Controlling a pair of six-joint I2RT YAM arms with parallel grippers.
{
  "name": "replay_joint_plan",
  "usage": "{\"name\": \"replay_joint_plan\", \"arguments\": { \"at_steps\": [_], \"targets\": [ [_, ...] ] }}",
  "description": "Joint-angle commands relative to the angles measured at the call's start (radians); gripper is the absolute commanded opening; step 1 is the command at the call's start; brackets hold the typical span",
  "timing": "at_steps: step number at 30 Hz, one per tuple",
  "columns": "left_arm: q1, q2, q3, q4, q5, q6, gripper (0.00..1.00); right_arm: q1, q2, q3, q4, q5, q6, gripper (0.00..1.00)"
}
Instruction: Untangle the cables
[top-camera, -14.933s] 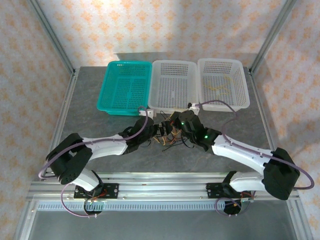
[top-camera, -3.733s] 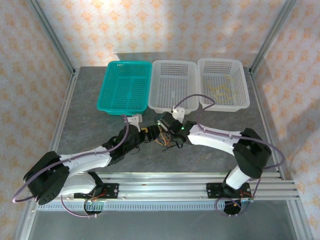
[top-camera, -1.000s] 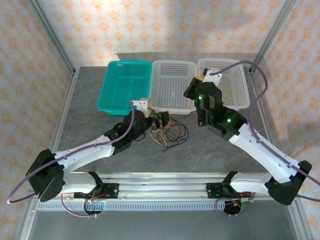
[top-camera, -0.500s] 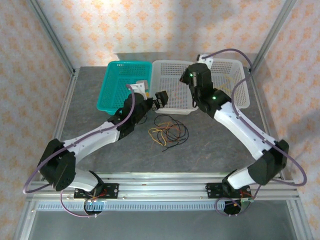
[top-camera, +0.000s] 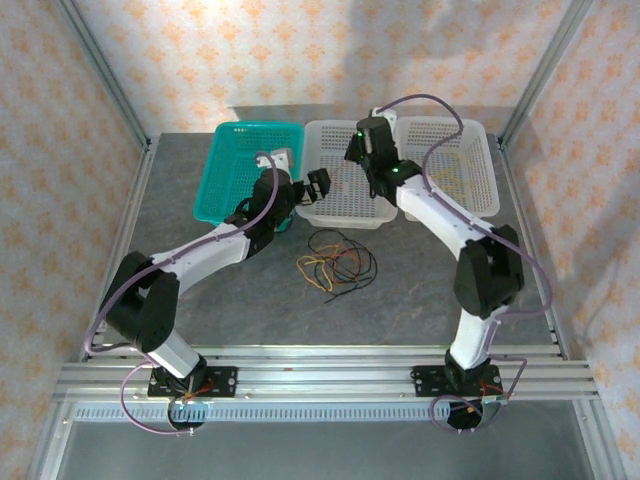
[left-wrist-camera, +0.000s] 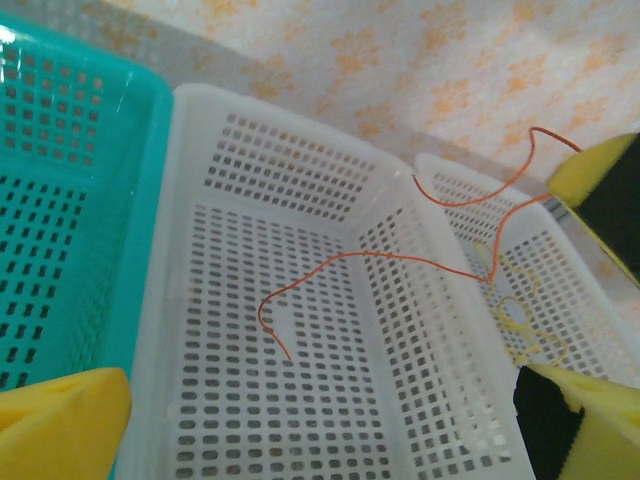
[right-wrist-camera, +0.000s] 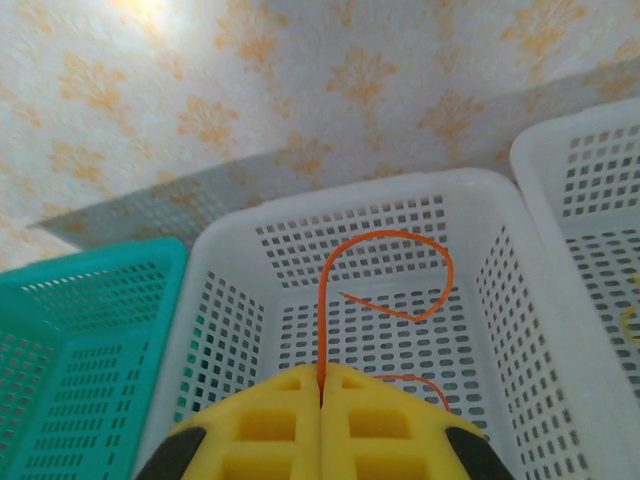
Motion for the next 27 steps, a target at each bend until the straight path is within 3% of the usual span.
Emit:
{"name": "replay_joint_plan", "arguments": {
  "at_steps": [1, 7, 11, 20, 27],
  "targets": [
    [0.000, 0.014, 0.040, -0.005, 0.035, -0.013, 0.99, 0.000, 0.091, 0.084, -0.020, -0.036, -0.018, 0.00],
    [0.004, 0.019, 0.019, -0.036, 0.045, -0.026, 0.99, -0.001, 0.254, 0.212, -0.110, -0.046, 0.007, 0.01],
    [0.003, 0.011, -0.016, -0.023, 0.059, -0.040, 0.99, -0.001, 0.322, 0.272, -0.161, -0.067, 0.023, 0.11],
    [0.002, 0.007, -0.039, -0.022, 0.070, -0.041, 0.99, -0.003, 0.348, 0.318, -0.195, -0.105, 0.022, 0.35],
    [0.003, -0.026, -0.061, -0.044, 0.062, -0.026, 0.99, -0.003, 0.288, 0.271, -0.187, -0.108, 0.022, 0.40]
  ]
}}
